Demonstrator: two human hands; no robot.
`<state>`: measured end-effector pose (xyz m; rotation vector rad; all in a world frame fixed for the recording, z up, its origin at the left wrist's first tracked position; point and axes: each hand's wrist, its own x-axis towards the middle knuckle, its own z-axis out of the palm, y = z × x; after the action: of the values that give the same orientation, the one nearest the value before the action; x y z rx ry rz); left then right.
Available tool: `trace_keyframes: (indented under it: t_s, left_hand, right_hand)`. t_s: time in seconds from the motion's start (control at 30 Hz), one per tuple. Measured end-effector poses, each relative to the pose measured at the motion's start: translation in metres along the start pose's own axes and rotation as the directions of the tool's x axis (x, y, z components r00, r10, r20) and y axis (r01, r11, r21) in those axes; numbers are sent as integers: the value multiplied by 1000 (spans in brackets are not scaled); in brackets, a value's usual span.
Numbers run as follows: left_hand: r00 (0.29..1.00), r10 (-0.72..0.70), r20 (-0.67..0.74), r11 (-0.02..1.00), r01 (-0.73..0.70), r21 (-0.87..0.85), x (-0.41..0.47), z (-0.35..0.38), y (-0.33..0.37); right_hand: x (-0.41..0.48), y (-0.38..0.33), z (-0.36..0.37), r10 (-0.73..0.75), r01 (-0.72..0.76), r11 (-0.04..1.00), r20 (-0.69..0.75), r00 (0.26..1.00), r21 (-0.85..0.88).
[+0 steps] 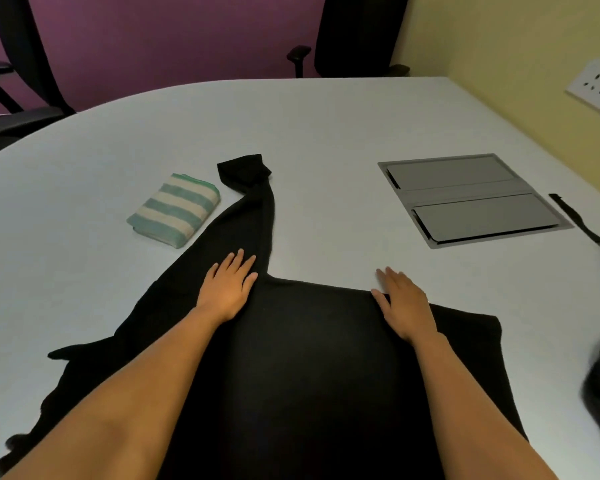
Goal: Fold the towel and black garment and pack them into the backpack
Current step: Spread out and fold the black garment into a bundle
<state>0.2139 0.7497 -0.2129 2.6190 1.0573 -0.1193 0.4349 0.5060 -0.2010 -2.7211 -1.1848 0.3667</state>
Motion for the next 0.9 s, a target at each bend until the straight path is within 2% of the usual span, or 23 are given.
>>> trace_keyframes:
  t_s: [0.07, 0.2, 0.4, 0.57, 0.63, 0.73, 0.9]
  left_hand:
    - [998, -46, -39, 999, 46, 6, 1, -5, -3]
    - [975, -187, -117, 981, 192, 30, 10, -20, -19]
    - [948, -295, -119, 956, 292, -40, 26, -32, -36]
    - [903, -392, -177, 919, 377, -111, 34, -36, -46]
    - [895, -408, -179, 908, 376, -185, 36, -38, -49]
    - [876, -459, -148, 835, 368, -410, 35, -44, -44]
    - [845, -535, -20, 575, 346, -741, 28, -65, -42]
  right_hand:
    - [-17, 16, -1, 43, -42, 997, 20, 999, -59]
    - [-37, 47, -9, 86, -89, 991, -33, 996, -97]
    - [-33, 58, -13, 29, -32, 999, -168, 985, -16]
    - [-29, 55, -12, 32, -29, 999, -177, 984, 18]
    - [-30, 53, -11, 50, -45, 998, -182, 982, 31]
    - [-32, 51, -15, 59, -55, 998, -136, 989, 31]
    - [-40, 52, -32, 38, -38, 999, 73, 997, -6]
